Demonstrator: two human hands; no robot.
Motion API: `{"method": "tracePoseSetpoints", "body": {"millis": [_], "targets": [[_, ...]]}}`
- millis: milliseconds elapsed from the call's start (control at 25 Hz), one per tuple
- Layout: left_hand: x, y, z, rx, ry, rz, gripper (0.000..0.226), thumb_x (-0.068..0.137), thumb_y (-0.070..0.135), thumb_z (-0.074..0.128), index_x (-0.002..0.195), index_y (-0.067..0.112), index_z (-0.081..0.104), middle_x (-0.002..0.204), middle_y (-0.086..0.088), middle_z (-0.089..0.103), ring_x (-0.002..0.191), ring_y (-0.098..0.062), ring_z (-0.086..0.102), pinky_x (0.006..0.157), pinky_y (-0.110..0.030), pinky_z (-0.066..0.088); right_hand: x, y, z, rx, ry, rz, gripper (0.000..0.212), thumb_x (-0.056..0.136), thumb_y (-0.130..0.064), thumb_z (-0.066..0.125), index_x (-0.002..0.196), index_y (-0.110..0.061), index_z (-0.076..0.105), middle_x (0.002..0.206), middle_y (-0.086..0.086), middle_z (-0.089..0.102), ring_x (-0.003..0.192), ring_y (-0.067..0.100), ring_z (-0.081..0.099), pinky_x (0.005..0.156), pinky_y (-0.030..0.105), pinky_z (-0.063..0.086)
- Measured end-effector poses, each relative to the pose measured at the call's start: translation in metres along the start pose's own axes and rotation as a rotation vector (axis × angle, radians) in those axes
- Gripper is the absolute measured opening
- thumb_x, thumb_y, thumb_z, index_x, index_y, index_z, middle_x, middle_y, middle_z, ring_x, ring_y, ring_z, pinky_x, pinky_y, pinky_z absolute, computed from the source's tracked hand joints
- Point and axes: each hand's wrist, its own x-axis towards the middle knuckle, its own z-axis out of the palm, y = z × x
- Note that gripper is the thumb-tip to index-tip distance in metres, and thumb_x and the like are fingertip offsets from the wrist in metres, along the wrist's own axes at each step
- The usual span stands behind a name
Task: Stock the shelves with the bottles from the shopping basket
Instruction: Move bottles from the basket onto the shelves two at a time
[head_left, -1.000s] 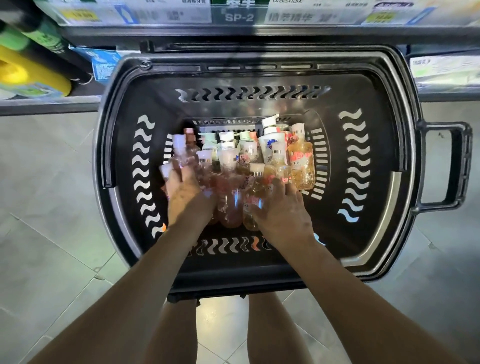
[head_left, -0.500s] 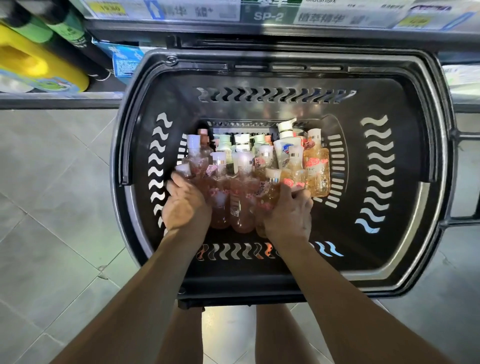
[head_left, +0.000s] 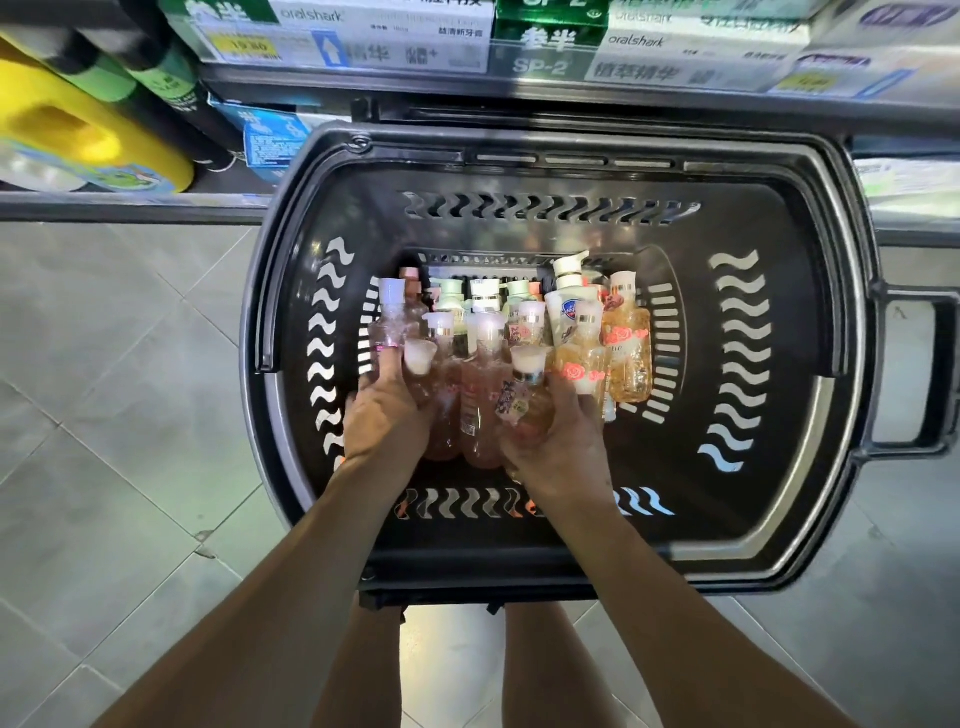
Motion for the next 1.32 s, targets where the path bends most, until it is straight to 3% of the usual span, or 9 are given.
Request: {"method": "tracePoseSetpoints", "body": {"millis": [160, 240, 320, 480, 640, 720, 840, 1120, 1320], "targets": [[-0.026, 0.011, -0.030, -0.441, -0.018, 0.113, 0.041, 0.082, 0.042, 0.077, 0.110, 0.044, 0.047, 0.106, 0.015, 0.055, 0.129, -0.031, 0.052, 0.098, -0.050, 0.052, -0.019, -0.017, -0.017, 0.180, 0.039, -0.080, 0.065, 0.074, -0.054, 0.080, 0.128, -0.034, 0.049, 0.113, -0.006, 0.062, 0.105, 0.017, 0.064, 0.080, 0.028, 0.061], [-0.045, 0.023, -0.059, -0.708, -0.114, 0.168, 0.038, 0.081, 0.028, 0.081, 0.104, 0.040, 0.053, 0.103, 0.007, 0.065, 0.111, -0.027, 0.066, 0.088, -0.045, 0.059, -0.032, -0.033, -0.036, 0.264, 0.080, -0.154, 0.065, 0.077, -0.044, 0.080, 0.131, -0.027, 0.048, 0.118, -0.002, 0.060, 0.106, 0.014, 0.061, 0.086, 0.026, 0.058], [-0.069, 0.039, -0.096, -0.825, -0.122, 0.320, 0.043, 0.084, 0.008, 0.078, 0.116, 0.024, 0.055, 0.099, -0.004, 0.071, 0.094, -0.026, 0.072, 0.081, -0.036, 0.061, -0.050, -0.061, -0.065, 0.391, 0.044, -0.128, 0.070, 0.071, -0.033, 0.080, 0.132, -0.033, 0.045, 0.121, 0.006, 0.064, 0.098, 0.018, 0.066, 0.086, 0.039, 0.057], [-0.129, 0.066, -0.181, -0.828, -0.116, 0.340, 0.055, 0.085, 0.010, 0.076, 0.125, 0.019, 0.039, 0.094, 0.005, 0.071, 0.083, -0.003, 0.069, 0.077, -0.009, 0.051, -0.103, -0.123, -0.135, 0.458, 0.054, -0.174, 0.073, 0.075, -0.013, 0.077, 0.133, -0.039, 0.041, 0.102, -0.007, 0.075, 0.085, 0.010, 0.072, 0.088, 0.039, 0.058], [-0.206, 0.081, -0.281, -0.989, -0.071, 0.335, 0.046, 0.077, 0.012, 0.080, 0.111, 0.021, 0.050, 0.090, 0.009, 0.072, 0.085, -0.003, 0.070, 0.083, -0.029, 0.054, -0.190, -0.206, -0.208, 0.498, 0.117, -0.264, 0.066, 0.081, -0.004, 0.073, 0.130, -0.033, 0.040, 0.091, -0.009, 0.072, 0.071, 0.001, 0.068, 0.074, 0.026, 0.056], [-0.251, 0.088, -0.332, -1.054, -0.031, 0.373, 0.044, 0.070, 0.028, 0.081, 0.108, 0.026, 0.057, 0.093, 0.011, 0.076, 0.091, -0.010, 0.072, 0.081, -0.033, 0.057, -0.237, -0.244, -0.239, 0.531, 0.143, -0.340, 0.062, 0.083, 0.001, 0.073, 0.127, -0.030, 0.042, 0.082, -0.014, 0.070, 0.066, 0.000, 0.064, 0.067, 0.018, 0.051], [-0.312, 0.097, -0.400, -1.083, 0.029, 0.474, 0.058, 0.060, 0.042, 0.081, 0.112, 0.026, 0.060, 0.097, 0.007, 0.075, 0.085, -0.014, 0.071, 0.078, -0.037, 0.056, -0.301, -0.297, -0.275, 0.548, 0.181, -0.473, 0.057, 0.083, -0.011, 0.082, 0.125, -0.028, 0.047, 0.087, -0.018, 0.071, 0.073, -0.005, 0.063, 0.071, 0.015, 0.050], [-0.450, 0.102, -0.525, -1.115, 0.220, 0.724, 0.043, 0.062, 0.029, 0.079, 0.101, 0.027, 0.061, 0.069, 0.010, 0.061, 0.055, -0.012, 0.054, 0.055, -0.030, 0.043, -0.425, -0.405, -0.352, 0.588, 0.267, -0.788, 0.051, 0.080, -0.008, 0.080, 0.118, -0.025, 0.051, 0.084, -0.009, 0.067, 0.068, 0.002, 0.059, 0.071, 0.026, 0.051], [-0.534, 0.089, -0.591, -1.179, 0.358, 0.884, 0.038, 0.071, 0.013, 0.079, 0.100, 0.019, 0.056, 0.063, 0.003, 0.054, 0.043, -0.013, 0.045, 0.041, -0.024, 0.038, -0.489, -0.462, -0.390, 0.581, 0.216, -1.042, 0.052, 0.079, 0.000, 0.078, 0.118, -0.022, 0.052, 0.082, -0.009, 0.065, 0.062, -0.002, 0.057, 0.065, 0.019, 0.047]]}}
